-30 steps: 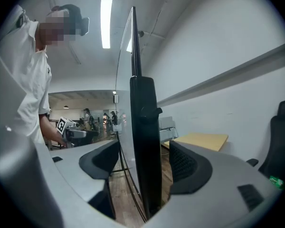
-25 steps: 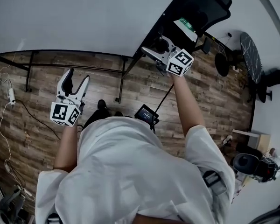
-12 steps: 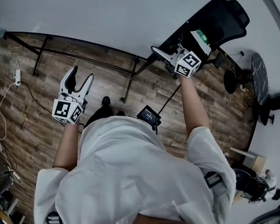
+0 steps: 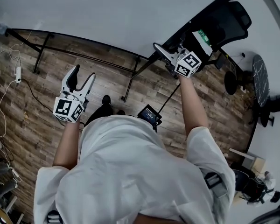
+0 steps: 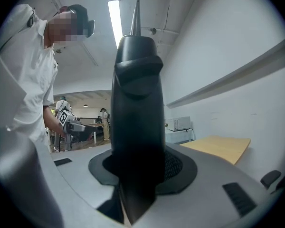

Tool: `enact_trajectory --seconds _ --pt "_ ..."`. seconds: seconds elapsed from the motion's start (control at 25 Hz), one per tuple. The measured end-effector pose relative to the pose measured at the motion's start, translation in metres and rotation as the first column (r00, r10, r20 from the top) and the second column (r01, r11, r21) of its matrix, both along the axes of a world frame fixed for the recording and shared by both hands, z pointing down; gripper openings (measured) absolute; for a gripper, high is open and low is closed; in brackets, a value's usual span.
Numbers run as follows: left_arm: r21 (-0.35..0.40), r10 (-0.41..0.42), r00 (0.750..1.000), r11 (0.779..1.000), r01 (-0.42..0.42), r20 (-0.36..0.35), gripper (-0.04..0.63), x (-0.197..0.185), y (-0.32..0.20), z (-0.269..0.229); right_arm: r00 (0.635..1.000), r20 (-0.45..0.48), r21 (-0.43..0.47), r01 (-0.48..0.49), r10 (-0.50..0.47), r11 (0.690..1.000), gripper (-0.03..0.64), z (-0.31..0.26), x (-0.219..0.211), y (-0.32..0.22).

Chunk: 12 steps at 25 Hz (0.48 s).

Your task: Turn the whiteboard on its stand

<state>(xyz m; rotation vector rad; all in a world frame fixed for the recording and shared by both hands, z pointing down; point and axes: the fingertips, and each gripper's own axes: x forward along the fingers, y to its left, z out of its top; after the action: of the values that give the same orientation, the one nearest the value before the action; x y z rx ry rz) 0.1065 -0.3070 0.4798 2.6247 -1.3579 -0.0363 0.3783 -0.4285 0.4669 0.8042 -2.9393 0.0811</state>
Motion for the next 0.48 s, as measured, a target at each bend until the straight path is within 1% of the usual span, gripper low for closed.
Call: enact_trajectory --seconds 0.16,0.48 --pt "-0.004 0.009 1.000 1.000 -0.009 -0.010 0.285 0.005 -0.001 0.003 0.999 -0.028 0.011 0.016 -0.015 1.000 0.143 0.001 -0.001 0.001" --pt "-0.018 0.009 1.000 1.000 -0.009 -0.027 0.285 0.014 -0.002 0.008 0.999 -0.043 0.013 0.022 -0.022 1.000 0.138 0.003 0.004 0.004"
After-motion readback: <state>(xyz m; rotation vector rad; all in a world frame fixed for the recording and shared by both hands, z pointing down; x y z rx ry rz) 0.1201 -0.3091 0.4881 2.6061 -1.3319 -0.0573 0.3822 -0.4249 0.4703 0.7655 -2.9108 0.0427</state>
